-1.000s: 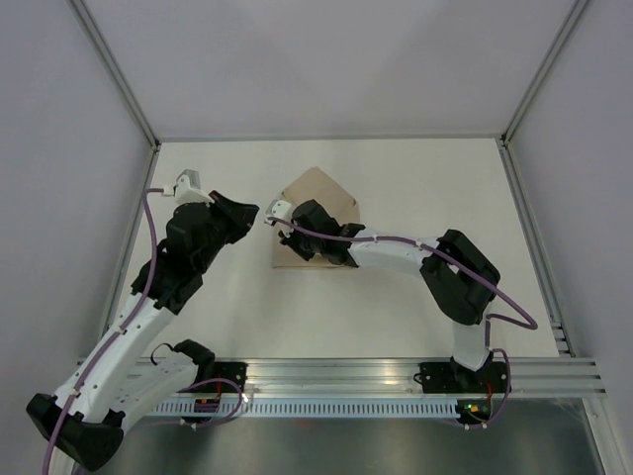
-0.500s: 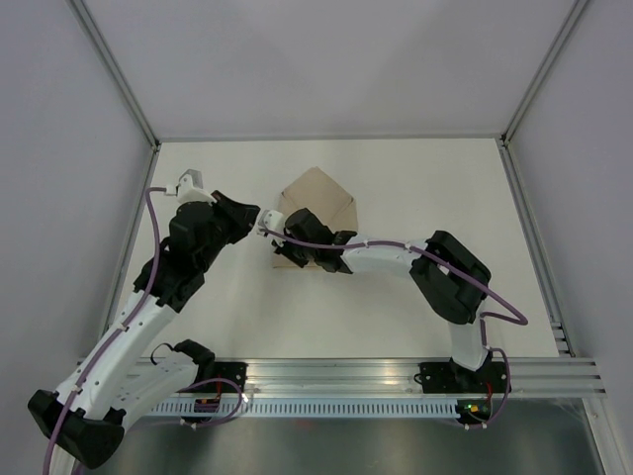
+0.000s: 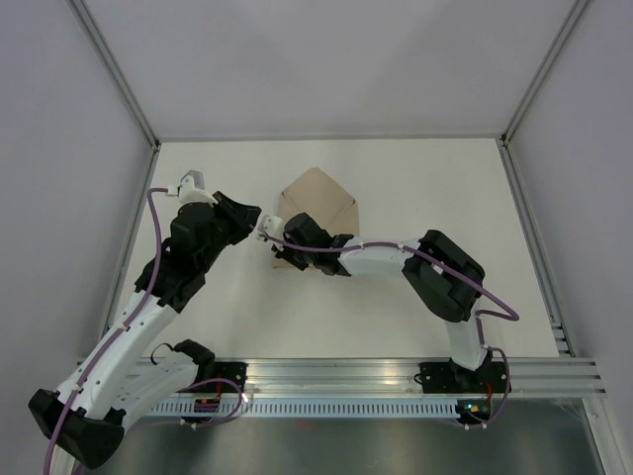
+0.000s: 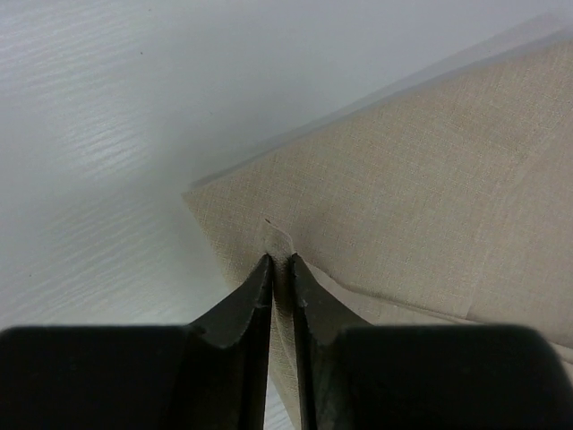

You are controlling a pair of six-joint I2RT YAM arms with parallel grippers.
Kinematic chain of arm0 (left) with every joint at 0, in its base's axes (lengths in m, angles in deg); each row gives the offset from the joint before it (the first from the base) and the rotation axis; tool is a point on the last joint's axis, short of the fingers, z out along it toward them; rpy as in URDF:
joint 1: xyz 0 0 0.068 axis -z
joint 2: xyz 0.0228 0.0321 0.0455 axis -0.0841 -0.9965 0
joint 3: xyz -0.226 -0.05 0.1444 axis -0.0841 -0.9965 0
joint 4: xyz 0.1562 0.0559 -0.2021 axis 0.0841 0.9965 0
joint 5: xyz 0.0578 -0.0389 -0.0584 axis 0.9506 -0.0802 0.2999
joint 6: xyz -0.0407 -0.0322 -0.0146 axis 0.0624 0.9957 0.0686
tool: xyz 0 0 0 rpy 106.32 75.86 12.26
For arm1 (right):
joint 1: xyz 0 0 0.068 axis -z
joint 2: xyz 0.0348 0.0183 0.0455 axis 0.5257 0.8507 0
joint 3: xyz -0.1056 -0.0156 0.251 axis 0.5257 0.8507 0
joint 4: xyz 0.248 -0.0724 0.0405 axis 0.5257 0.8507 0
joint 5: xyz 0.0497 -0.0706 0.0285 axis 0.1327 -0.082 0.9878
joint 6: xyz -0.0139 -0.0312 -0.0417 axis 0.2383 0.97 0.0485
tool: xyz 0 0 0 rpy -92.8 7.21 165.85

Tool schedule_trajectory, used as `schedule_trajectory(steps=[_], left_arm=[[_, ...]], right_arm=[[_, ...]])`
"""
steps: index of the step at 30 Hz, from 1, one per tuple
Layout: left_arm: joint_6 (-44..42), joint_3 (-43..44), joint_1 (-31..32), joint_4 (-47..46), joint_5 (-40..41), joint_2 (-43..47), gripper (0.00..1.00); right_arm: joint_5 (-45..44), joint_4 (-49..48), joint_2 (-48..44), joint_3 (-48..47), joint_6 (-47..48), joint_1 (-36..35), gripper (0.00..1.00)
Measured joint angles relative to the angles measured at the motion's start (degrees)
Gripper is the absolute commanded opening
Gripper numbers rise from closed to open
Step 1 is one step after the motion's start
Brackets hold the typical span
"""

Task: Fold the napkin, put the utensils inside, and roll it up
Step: Roll the napkin with the utensil

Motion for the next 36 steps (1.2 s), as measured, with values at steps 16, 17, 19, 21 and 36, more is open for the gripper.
schedule_trajectory(steps=[16, 17, 19, 21, 36], left_arm=[[-0.7, -0.5, 0.0, -0.4, -0.4, 0.0, 0.33], [-0.8, -0.5, 0.0, -0.4, -0.4, 0.0, 0.33], [-0.9, -0.5, 0.0, -0.4, -0.4, 0.1, 0.35], [-1.0, -0.5, 0.0, -0.5, -0.4, 0.1, 0.36], [-4.0, 2.8, -0.3, -1.7, -0.2, -0.9, 0.49]], right_arm=[[1.7, 0.4, 0.2, 0.2, 0.1, 0.0, 0.45], [2.2, 0.5, 0.1, 0.2, 0.1, 0.0, 0.46], [2.7, 1.0, -0.2, 0.2, 0.0, 0.0, 0.46], [3.4, 1.3, -1.0, 0.5, -0.1, 0.0, 0.46], [3.7, 4.6, -16.2, 6.1, -0.6, 2.5, 0.48]])
